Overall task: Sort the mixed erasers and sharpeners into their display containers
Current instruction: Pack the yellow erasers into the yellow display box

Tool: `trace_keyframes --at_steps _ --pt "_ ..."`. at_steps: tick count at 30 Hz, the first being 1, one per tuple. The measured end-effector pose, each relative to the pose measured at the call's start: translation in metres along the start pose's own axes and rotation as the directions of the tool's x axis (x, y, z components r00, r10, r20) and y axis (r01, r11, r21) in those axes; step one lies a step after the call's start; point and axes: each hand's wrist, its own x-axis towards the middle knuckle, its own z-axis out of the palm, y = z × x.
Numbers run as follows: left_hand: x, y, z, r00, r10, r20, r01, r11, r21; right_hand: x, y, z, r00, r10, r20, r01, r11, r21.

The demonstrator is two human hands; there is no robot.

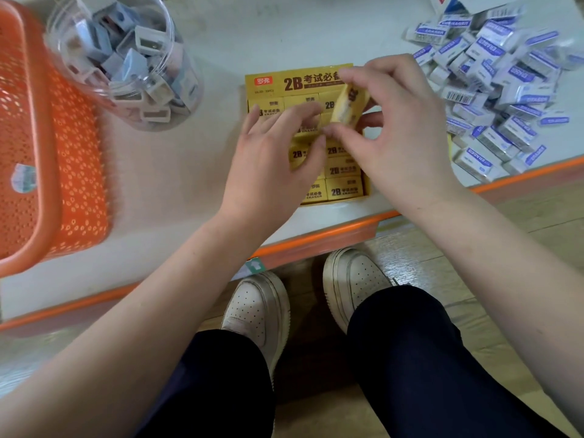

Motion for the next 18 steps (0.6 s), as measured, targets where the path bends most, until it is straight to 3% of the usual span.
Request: trace_keyframes --at_steps 8,14,18 --pt "0.0 -0.006 -0.001 0.996 0.067 -0.058 -0.066 0.998 0.017 -0.008 -0.003 0.003 0.989 -0.004 0.147 -0.019 0.988 0.152" --pt "-0.001 -0.004 0.001 0.995 0.05 -0.086 -0.049 0.999 0.014 -0.01 -0.004 0.005 0.989 -0.037 0.141 0.02 0.993 0.12" --pt "-0.001 -0.013 0.001 0.993 0.051 -0.105 -0.034 0.987 0.157 -0.005 0.005 0.0 0.994 -0.001 0.107 -0.006 0.998 0.067"
